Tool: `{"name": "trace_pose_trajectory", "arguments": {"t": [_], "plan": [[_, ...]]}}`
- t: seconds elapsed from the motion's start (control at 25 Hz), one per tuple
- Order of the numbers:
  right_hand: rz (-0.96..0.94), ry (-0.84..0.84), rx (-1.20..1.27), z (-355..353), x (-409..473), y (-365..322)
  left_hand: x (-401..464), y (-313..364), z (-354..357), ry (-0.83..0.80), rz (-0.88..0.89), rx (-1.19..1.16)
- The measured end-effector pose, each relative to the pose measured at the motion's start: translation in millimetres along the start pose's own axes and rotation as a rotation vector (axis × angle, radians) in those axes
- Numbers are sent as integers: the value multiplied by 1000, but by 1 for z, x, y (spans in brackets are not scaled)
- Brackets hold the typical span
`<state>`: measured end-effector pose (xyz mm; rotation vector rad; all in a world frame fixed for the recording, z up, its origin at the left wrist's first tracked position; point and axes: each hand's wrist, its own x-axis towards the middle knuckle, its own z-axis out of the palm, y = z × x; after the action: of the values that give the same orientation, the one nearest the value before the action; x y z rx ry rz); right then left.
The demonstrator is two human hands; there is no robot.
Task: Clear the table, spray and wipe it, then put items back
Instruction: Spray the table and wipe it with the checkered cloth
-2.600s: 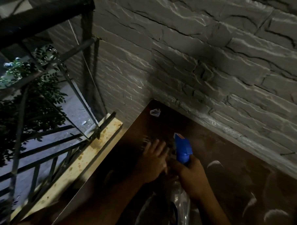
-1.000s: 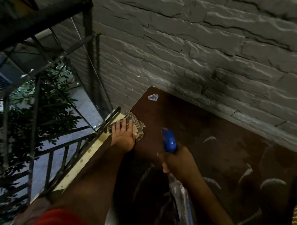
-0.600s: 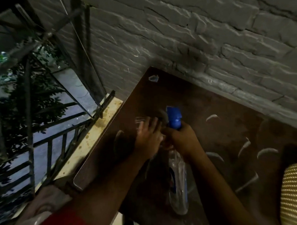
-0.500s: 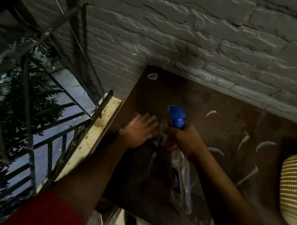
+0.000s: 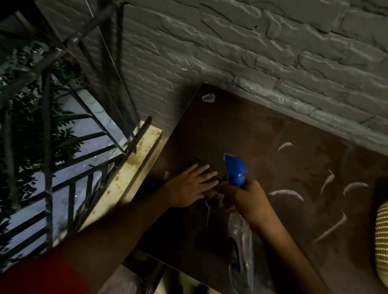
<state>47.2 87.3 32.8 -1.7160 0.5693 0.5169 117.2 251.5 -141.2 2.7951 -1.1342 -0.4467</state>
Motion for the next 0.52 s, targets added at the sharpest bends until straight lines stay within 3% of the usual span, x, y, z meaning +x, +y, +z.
{"name": "trace_pose_trajectory", "arguments": {"t": [0.04,0.12,0.16,0.2,0.24,0.32,0.36,0.44,0.48,0.52], "plan": [[3,-10,-21,1,-2,1,-5,-14,2,-10,27,31],[9,-18,-32,2,-6,4,-3,-44,-5,130,-432,-56],[11,-21,-33,1,-7,5,-4,-42,-11,116,-603,-56],[12,-29,-35,0,-9,6,-3,-31,-10,100,-587,-72],[8,-38,-37,0,-10,7,0,-16,-2,94,-401,-35],[-5,-60,-36,2,-15,9,-8,-7,1,-71,-57,22],[-3,-68,-40,3,-16,11,-4,-20,-3,-76,-105,17],[5,-55,-50,4,-17,15,5,-33,-14,-39,-408,-60],[6,-47,-55,4,-18,17,7,-24,-15,-58,-413,-76],[10,-64,-77,3,-21,19,6,-8,-13,-76,-301,-78]]}}
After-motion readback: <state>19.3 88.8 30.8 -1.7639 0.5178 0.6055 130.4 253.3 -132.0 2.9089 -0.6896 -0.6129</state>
